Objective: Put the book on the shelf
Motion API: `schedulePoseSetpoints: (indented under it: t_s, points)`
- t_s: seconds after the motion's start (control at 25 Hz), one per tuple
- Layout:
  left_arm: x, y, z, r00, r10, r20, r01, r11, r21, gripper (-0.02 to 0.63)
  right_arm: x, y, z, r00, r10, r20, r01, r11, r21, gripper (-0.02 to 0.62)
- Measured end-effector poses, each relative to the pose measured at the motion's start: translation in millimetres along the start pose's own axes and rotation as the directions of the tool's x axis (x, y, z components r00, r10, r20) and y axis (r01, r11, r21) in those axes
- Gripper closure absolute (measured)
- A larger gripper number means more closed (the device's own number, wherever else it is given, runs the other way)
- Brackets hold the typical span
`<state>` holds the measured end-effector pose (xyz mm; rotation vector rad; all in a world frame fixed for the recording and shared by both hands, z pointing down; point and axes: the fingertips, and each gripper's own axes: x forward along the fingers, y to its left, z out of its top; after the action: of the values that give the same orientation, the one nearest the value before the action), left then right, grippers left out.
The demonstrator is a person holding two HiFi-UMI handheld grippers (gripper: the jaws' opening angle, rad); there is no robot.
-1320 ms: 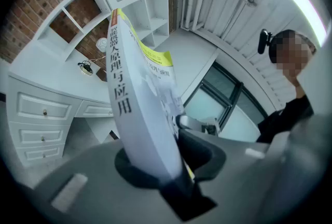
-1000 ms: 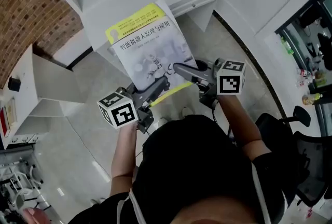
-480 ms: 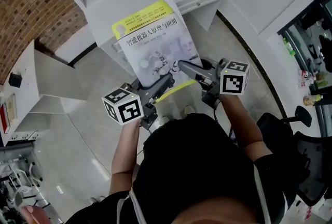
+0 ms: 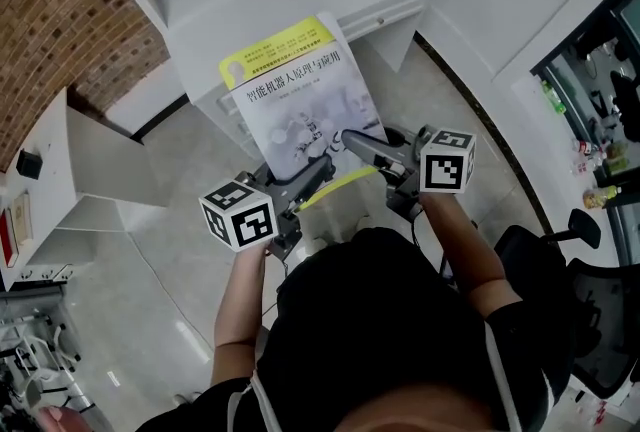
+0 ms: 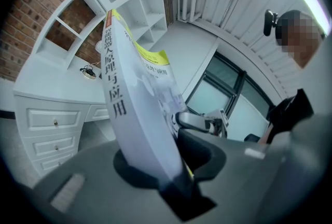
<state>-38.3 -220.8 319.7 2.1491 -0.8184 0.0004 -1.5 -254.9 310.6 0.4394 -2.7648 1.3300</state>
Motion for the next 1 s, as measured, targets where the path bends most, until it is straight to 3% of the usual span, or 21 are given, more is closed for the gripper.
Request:
schedulePoseSetpoints:
  t_s: [0.44,1.0]
  points:
    - [2,2,0,1.000,0.009,0.019,-0.009,1.000,0.012,0.497,-1,-1,2,1.000,-0.004,0.015,0.005,1.000,-0.025,0.512]
    - [-2,-3,4,0.999,-0.046,0.014,0.046,0.999,0.011,0.494,-3,10,5,0.997,-0.068,0.043,0.070,0.997,-0.036,0.514]
